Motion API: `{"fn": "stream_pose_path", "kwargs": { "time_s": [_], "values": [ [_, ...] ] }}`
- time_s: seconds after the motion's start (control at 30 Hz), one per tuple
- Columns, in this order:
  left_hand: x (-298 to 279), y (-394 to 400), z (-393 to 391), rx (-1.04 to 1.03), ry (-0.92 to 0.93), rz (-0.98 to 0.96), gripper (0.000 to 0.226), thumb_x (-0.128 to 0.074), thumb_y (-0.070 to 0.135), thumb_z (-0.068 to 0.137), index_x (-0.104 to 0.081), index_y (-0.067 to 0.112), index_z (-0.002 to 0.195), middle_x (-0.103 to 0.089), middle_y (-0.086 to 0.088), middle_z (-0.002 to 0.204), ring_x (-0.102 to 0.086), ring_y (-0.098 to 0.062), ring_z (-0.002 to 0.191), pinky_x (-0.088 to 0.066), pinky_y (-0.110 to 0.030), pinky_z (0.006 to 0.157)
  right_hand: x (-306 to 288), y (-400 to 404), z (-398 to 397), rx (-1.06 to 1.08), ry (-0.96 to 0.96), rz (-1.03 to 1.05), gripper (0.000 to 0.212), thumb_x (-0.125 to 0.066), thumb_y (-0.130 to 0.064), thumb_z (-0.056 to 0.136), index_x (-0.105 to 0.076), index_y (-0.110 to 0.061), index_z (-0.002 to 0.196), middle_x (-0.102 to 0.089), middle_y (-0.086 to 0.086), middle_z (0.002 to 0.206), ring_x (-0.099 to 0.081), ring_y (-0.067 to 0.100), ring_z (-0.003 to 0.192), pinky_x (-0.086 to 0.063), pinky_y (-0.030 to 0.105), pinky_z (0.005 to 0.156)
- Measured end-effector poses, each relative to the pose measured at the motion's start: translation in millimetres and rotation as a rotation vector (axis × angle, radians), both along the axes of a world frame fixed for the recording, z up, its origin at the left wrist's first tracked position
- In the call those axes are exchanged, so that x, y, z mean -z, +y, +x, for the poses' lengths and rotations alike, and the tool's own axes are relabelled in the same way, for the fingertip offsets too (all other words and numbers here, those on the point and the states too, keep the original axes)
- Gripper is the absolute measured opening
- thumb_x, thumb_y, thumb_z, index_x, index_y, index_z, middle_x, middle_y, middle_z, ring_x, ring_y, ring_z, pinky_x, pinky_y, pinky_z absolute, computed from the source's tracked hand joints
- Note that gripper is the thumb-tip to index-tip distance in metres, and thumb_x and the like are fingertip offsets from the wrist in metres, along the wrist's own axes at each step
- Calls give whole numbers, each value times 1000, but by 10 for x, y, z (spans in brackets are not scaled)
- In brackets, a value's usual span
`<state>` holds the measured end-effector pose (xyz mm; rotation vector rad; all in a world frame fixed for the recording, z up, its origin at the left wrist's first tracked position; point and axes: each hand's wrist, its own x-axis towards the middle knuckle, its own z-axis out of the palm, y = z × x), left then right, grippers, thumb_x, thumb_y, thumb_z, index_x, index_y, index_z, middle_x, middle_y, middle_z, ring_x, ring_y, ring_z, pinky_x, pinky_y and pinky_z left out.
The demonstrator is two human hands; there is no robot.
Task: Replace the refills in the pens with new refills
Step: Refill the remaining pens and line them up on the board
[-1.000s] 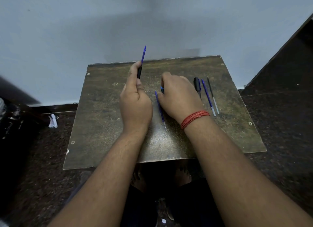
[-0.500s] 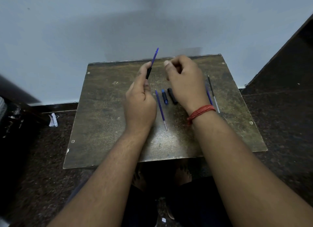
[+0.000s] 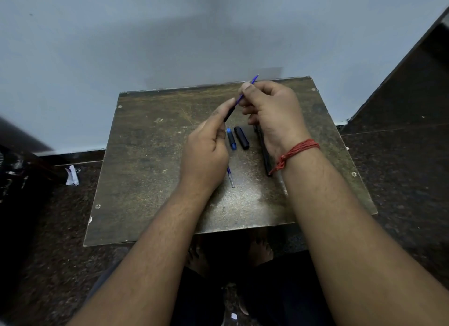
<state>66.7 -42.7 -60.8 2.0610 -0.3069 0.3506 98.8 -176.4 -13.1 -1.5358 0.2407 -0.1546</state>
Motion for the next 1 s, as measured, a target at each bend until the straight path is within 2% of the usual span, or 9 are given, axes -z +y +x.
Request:
{"fn": "stream_pose_path", "kwargs": {
  "time_s": [0.07,0.17,0.23,0.33,0.43,0.5,0.57,0.67,1.0],
  "values": [
    [5,-7,-7,3,28,22,53,-42,8,99,-52,39,141,-69,8,127,-62,-5,91,-49,-22,80,10,-46,19,60,5,70,18,-62,-21,96,-66,-16,79,-66,-1,67,-61,12,62,-45,25,53],
    [4,-9,-9,15,32,65,52,-42,12,100,-51,41,142,-63,12,136,-61,-4,117,-52,-27,96,37,-132,49,165,-1,169,18,-61,-19,97,-65,-11,82,-64,0,66,-62,13,61,-50,25,53],
    [7,-8,-6,14,42,69,50,-41,15,101,-50,42,142,-64,11,134,-61,-5,117,-53,-31,95,48,-187,72,257,-28,213,20,-60,-19,98,-64,-12,80,-63,1,67,-62,15,61,-51,26,54],
    [35,3,-1,-11,80,34,49,-42,14,103,-51,41,143,-71,9,99,-58,0,72,-50,-25,67,45,-310,117,394,-69,209,19,-57,-18,99,-66,-12,83,-61,1,68,-61,16,60,-51,27,53],
    [55,23,11,-40,90,-22,49,-40,16,104,-50,43,143,-50,10,67,-41,-7,55,-39,-27,57,16,-473,141,445,-79,-70,19,-55,-22,96,-72,-18,89,-64,-4,74,-64,16,69,-55,33,61],
    [57,29,15,-60,101,-49,47,-39,18,105,-49,44,142,-42,10,64,-37,-9,53,-36,-27,54,-18,-560,121,392,-74,-404,19,-56,-28,94,-74,-20,94,-70,-6,84,-67,16,83,-55,32,75],
    [46,26,5,-76,99,-76,46,-39,17,106,-50,42,143,-41,13,64,-37,-7,54,-35,-27,54,-20,-618,82,301,-34,-684,20,-56,-29,96,-73,-18,100,-72,-1,95,-64,15,90,-46,24,77],
    [13,30,-8,-100,88,-101,46,-40,16,105,-51,39,143,-50,10,71,-42,-6,59,-39,-28,59,36,-673,37,181,115,-954,22,-55,-30,98,-72,-17,103,-70,7,103,-62,22,94,-46,28,79],
    [-29,45,-5,-141,79,-122,46,-38,15,105,-52,37,142,-56,5,75,-46,-5,64,-42,-29,61,131,-687,-21,112,297,-1181,19,-57,-31,96,-64,-15,103,-66,10,106,-60,33,101,-48,36,79]
  ]
}}
